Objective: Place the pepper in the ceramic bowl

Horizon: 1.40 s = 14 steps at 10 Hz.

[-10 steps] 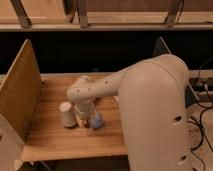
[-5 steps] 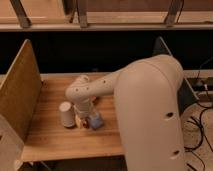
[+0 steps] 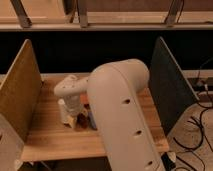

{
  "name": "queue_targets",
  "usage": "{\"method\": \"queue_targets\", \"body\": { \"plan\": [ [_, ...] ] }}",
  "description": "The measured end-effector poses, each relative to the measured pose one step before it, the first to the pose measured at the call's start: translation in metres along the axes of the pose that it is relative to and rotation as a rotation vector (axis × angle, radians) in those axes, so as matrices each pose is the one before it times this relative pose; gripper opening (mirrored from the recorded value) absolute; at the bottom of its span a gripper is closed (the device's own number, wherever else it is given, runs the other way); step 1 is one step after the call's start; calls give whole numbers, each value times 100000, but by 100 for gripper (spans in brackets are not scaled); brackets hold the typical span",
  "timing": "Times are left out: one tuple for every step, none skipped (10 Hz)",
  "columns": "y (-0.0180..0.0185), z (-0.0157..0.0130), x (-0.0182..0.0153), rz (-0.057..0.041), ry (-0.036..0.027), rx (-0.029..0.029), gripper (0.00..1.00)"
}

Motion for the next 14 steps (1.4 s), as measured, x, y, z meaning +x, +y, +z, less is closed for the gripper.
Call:
{"method": "queue_targets", "body": {
  "plan": [
    [-62, 324, -329, -263, 1185, -287, 59],
    [-145, 465, -312, 60, 1294, -635, 54],
    [-10, 282, -173, 175, 705, -589, 44],
    [-154, 81, 31, 469, 224, -274, 37],
    [-238, 101, 78, 841, -132, -463, 26],
    [-244, 23, 214, 872, -236, -116, 15],
    [-271, -78, 161, 958, -781, 375, 6],
    [-413, -530, 189, 1419, -2106, 1310, 0],
    [-322, -876, 108, 891, -2012, 2251, 0],
    [-313, -1238, -34, 366, -2737, 2667, 0],
    [-269, -1246, 14, -62, -2134, 2799, 0],
    [-284, -2122, -450, -1066, -4186, 5206, 0],
    [-2, -1542, -520, -949, -2784, 3591, 0],
    [-123, -2014, -735, -1387, -3074, 5319, 0]
  ]
}}
